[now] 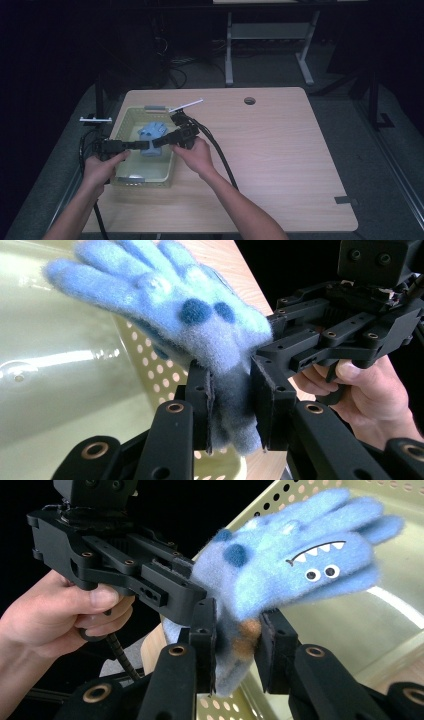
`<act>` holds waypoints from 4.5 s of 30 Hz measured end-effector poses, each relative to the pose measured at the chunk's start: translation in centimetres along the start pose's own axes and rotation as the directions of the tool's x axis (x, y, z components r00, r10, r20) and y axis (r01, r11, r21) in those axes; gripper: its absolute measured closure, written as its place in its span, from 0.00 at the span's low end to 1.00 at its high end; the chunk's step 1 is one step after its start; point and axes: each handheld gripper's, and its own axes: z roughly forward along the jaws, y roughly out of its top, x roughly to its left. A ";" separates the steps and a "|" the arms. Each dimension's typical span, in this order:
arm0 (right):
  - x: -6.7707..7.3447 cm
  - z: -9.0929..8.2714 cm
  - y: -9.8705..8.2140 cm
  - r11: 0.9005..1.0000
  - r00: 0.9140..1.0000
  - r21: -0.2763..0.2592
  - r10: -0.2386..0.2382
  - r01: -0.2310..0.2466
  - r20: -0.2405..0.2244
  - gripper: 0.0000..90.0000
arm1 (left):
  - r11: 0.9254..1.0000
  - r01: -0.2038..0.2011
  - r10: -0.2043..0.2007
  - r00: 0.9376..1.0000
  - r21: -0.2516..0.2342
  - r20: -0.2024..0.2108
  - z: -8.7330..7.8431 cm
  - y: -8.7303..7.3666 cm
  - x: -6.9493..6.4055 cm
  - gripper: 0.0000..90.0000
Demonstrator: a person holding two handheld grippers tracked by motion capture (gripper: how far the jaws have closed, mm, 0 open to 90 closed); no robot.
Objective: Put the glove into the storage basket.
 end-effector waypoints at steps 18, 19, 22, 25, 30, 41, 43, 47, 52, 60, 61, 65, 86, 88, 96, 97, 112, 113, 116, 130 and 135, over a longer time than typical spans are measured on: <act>-0.9 2.4 -0.3 1.000 1.000 0.016 0.022 -0.023 0.007 0.80 | 0.999 0.014 -0.011 0.998 0.042 -0.069 -0.2 -0.2 1.6 0.79; -0.9 2.4 -0.3 1.000 1.000 0.016 0.022 -0.023 0.007 0.80 | 0.999 0.014 -0.011 0.998 0.042 -0.069 -0.2 -0.2 1.6 0.79; -1.2 2.9 -0.4 0.999 0.999 0.031 0.036 -0.037 0.013 0.80 | 0.998 0.018 -0.013 0.996 0.057 -0.087 0.0 -0.2 2.0 0.79; -1.5 3.5 -0.6 0.998 0.999 0.040 0.042 -0.043 0.021 0.80 | 0.998 0.030 -0.023 0.995 0.062 -0.098 0.1 -0.5 2.6 0.79; -1.9 4.8 -0.8 0.997 0.998 0.060 0.054 -0.056 0.029 0.80 | 0.995 0.061 -0.052 0.992 0.075 -0.113 0.1 -0.9 3.6 0.79; -2.4 5.7 -1.2 0.993 0.996 0.088 0.080 -0.083 0.041 0.79 | 0.991 0.072 -0.052 0.984 0.111 -0.173 0.5 -0.9 3.8 0.79; -2.5 5.9 -1.3 0.992 0.995 0.091 0.089 -0.092 0.040 0.79 | 0.991 0.067 -0.046 0.984 0.116 -0.175 0.6 -0.9 3.9 0.79; -2.6 6.0 -1.3 0.992 0.995 0.092 0.087 -0.091 0.049 0.79 | 0.990 0.071 -0.047 0.981 0.120 -0.190 0.6 -1.0 3.9 0.79; -2.7 5.7 -1.2 0.992 0.995 0.090 0.083 -0.088 0.055 0.78 | 0.990 0.080 -0.057 0.979 0.114 -0.193 0.9 -1.1 3.8 0.79; -2.8 5.1 -1.1 0.993 0.994 0.081 0.076 -0.083 0.081 0.79 | 0.987 0.107 -0.077 0.969 0.118 -0.237 1.0 -1.2 4.1 0.79; -2.8 4.9 -1.1 0.993 0.993 0.078 0.082 -0.089 0.082 0.79 | 0.987 0.092 -0.057 0.966 0.130 -0.252 1.1 -1.1 4.2 0.79; -2.8 4.6 -1.0 0.994 0.993 0.069 0.082 -0.088 0.082 0.79 | 0.980 0.082 -0.015 0.941 0.184 -0.338 2.0 -1.0 3.9 0.79; -2.7 2.9 -1.2 0.996 0.995 0.039 0.075 -0.078 0.067 0.77 | 0.973 0.028 0.083 0.881 0.227 -0.465 1.9 0.2 2.7 0.71; -2.7 2.7 -1.3 0.996 0.995 0.036 0.077 -0.080 0.061 0.77 | 0.966 0.031 0.095 0.880 0.256 -0.466 2.4 0.2 2.7 0.74; -2.5 1.9 -1.3 0.997 0.996 0.023 0.073 -0.074 0.047 0.77 | 0.942 0.066 0.114 0.858 0.329 -0.500 4.6 0.0 3.3 0.75; -2.5 1.7 -1.3 0.997 0.996 0.021 0.074 -0.075 0.044 0.77 | 0.940 0.071 0.113 0.859 0.335 -0.499 4.6 0.1 3.4 0.75; -2.2 -0.9 -1.6 0.998 0.998 -0.005 0.059 -0.059 0.023 0.68 | 0.984 0.031 0.043 0.914 0.176 -0.403 2.5 0.5 2.4 0.64; -2.2 -0.9 -1.6 0.998 0.998 -0.005 0.059 -0.059 0.023 0.68 | 0.984 0.031 0.043 0.914 0.176 -0.403 2.5 0.5 2.4 0.64; -2.8 -2.0 -1.8 0.998 0.997 -0.014 0.068 -0.067 0.027 0.67 | 0.984 0.004 0.068 0.916 0.178 -0.396 2.6 0.5 2.0 0.64; -4.1 -5.0 -2.5 0.993 0.995 -0.062 0.100 -0.099 0.009 0.65 | 0.989 -0.053 0.096 0.938 0.136 -0.332 3.5 0.5 -0.2 0.58; -4.4 -5.8 -2.8 0.993 0.995 -0.068 0.100 -0.099 0.011 0.64 | 0.991 -0.059 0.096 0.939 0.120 -0.332 3.6 0.5 -0.3 0.54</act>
